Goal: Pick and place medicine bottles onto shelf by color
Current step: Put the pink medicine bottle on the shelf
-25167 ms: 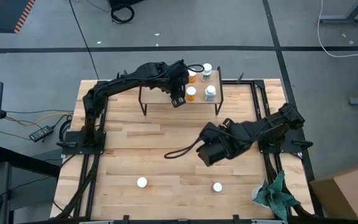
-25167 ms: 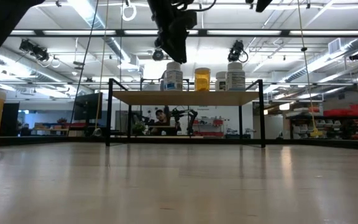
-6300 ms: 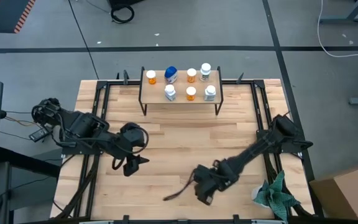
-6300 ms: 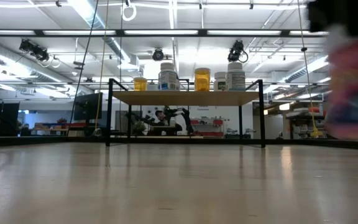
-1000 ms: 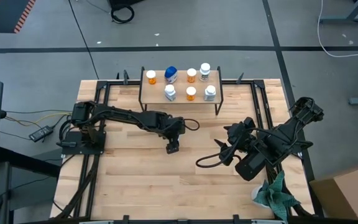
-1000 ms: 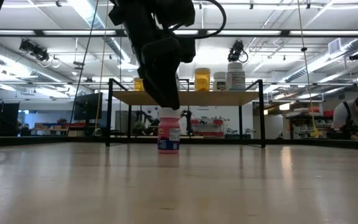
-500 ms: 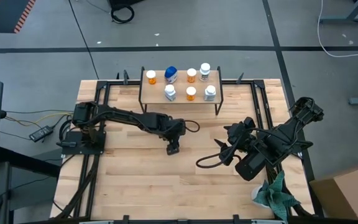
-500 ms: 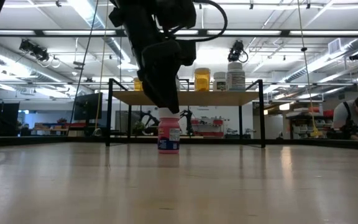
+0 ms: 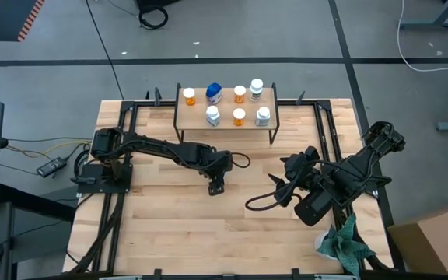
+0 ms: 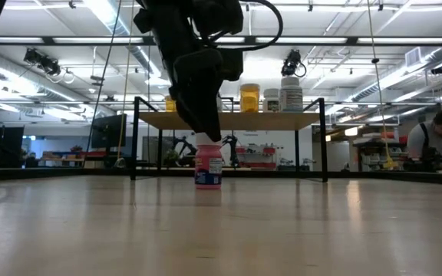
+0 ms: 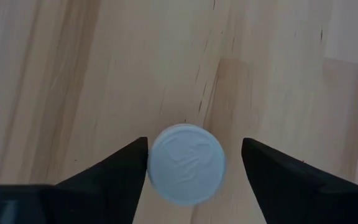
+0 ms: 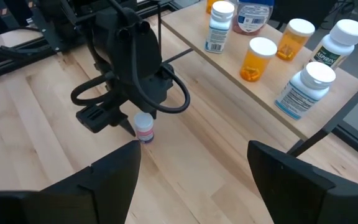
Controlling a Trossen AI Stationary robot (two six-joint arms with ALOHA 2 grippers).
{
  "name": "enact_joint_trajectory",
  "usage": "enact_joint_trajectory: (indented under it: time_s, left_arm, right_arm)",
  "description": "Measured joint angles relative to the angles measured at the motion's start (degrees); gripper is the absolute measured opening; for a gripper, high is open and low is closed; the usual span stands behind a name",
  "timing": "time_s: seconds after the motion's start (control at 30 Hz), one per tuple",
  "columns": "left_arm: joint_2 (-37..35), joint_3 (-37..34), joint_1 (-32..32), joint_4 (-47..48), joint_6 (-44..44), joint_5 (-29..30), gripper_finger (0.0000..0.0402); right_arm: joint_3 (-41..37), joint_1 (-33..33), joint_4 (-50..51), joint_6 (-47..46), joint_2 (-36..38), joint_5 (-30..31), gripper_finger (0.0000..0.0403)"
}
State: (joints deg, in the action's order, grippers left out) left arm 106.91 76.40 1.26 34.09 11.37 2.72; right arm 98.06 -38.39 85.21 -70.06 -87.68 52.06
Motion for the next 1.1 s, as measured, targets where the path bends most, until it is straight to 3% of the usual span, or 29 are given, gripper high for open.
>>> enact_joint_trajectory:
  time_s: [0.37, 0.53, 0.73, 0.97, 1.1]
  left_arm:
    - [0.0, 0.0, 0.0, 0.0, 0.3, 0.0, 0.0179]
    - [0.0, 0.4, -0.1, 1.6, 1.8, 0.0, 0.0176]
    - [0.0, 7.1, -1.5, 16.3, 2.8, 0.0, 0.0206]
    - [0.0, 20.2, -4.6, 35.5, 3.0, 0.0, 0.0175]
    - [-1.2, 26.4, -7.0, 40.0, 2.7, 0.0, 0.0178]
  right_arm:
    - [0.0, 0.0, 0.0, 0.0, 0.0, 0.0, 0.0302]
    - [0.0, 0.0, 0.0, 0.0, 0.0, 0.0, 0.0302]
    - [0.0, 0.0, 0.0, 0.0, 0.0, 0.0, 0.0302]
    - [0.0, 0.0, 0.0, 0.0, 0.0, 0.0, 0.0302]
    - [0.0, 0.0, 0.4, 0.0, 0.0, 0.0, 0.0302]
